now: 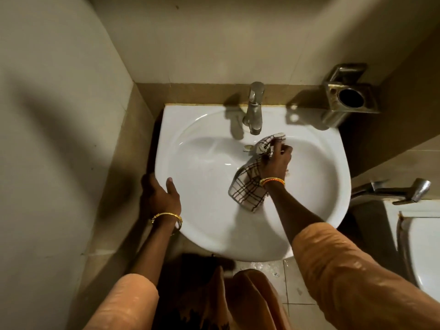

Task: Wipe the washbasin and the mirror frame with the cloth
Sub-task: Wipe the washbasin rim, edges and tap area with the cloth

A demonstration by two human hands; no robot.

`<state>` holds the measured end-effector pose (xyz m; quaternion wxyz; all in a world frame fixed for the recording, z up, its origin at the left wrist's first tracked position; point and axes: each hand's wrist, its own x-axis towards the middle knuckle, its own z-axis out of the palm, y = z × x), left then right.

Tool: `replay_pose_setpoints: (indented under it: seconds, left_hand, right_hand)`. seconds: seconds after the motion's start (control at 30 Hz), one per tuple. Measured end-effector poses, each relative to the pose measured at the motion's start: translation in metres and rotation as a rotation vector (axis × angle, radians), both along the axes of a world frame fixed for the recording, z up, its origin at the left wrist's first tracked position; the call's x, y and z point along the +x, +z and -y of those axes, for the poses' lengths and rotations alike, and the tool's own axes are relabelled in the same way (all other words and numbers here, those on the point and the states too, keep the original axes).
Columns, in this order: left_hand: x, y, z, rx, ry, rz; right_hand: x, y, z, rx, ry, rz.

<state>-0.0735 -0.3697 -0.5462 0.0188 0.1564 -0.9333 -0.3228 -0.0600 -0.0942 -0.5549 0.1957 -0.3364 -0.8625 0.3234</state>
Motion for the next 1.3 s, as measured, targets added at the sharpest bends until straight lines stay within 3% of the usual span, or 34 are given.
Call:
replay_pose_setpoints:
  seconds: [0.1,0.23,0.3,0.5,0.63,0.77,0.9,1.07,1.17,1.3]
  left_hand:
    - [0.001,-0.001,0.001,-0.031,0.002,-0.017]
    - [0.002,-0.001,0.001,-0.056,-0.008,-0.021]
    - [0.002,0.000,-0.001,-0.070,-0.005,-0.022]
    - [0.004,0.005,-0.004,-0.069,0.003,-0.006]
    - [0.006,0.013,-0.007,-0.080,-0.004,-0.014]
    - [0.007,0.018,-0.008,-0.049,-0.014,0.000]
    - [0.010,0.027,-0.012,-0.010,-0.002,0.021]
    - [0.012,0.042,-0.019,-0.042,0.028,0.060]
    - [0.013,0.051,-0.022,-0.056,0.026,0.084]
    - [0.014,0.056,-0.021,-0.057,0.031,0.111]
  right_hand:
    - [0.002,-0.005,0.001,0.045,0.017,0.029]
    - [0.009,0.018,-0.039,0.080,-0.543,0.108]
    - [0.008,0.025,-0.047,0.080,-0.646,0.088]
    - [-0.031,0.020,0.004,-0.200,-0.546,-0.140]
    - [-0.036,0.016,0.059,-0.350,-0.334,-0.138]
    - [-0.023,0.011,0.048,-0.361,-0.182,-0.130]
    - [-0.015,0.015,0.023,-0.457,-0.388,-0.053]
    - [-0.040,0.020,0.073,-0.619,-0.572,-0.022]
    - [-0.059,0.024,0.119,-0.744,-0.477,-0.062]
    - [-0.077,0.032,0.145,-0.717,-0.371,-0.172]
